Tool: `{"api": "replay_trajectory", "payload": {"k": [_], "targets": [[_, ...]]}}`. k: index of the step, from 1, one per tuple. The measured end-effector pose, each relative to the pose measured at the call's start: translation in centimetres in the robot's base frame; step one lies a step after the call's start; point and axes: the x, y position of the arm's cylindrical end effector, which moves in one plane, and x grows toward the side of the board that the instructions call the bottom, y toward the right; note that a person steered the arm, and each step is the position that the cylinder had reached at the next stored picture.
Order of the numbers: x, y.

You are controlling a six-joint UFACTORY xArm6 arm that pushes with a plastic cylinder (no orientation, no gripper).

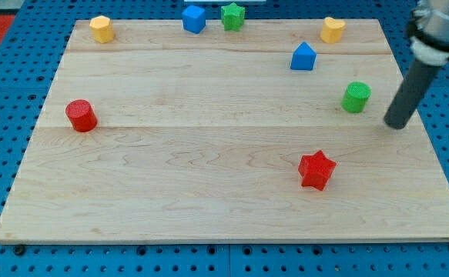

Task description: Push the red star parallel to the right of the green circle

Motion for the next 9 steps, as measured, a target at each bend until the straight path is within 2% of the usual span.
{"api": "replay_trajectory", "payload": {"k": [1,2,3,4,5,6,7,8,9], "targets": [[-2.0,-6.6],[-2.0,-17.2],[0.1,-16.8],[11.0,-16.2],[13.1,-13.5],[14.1,-17.6],[16.8,-11.4],[12.7,-8.3],[10.5,-6.8]]}}
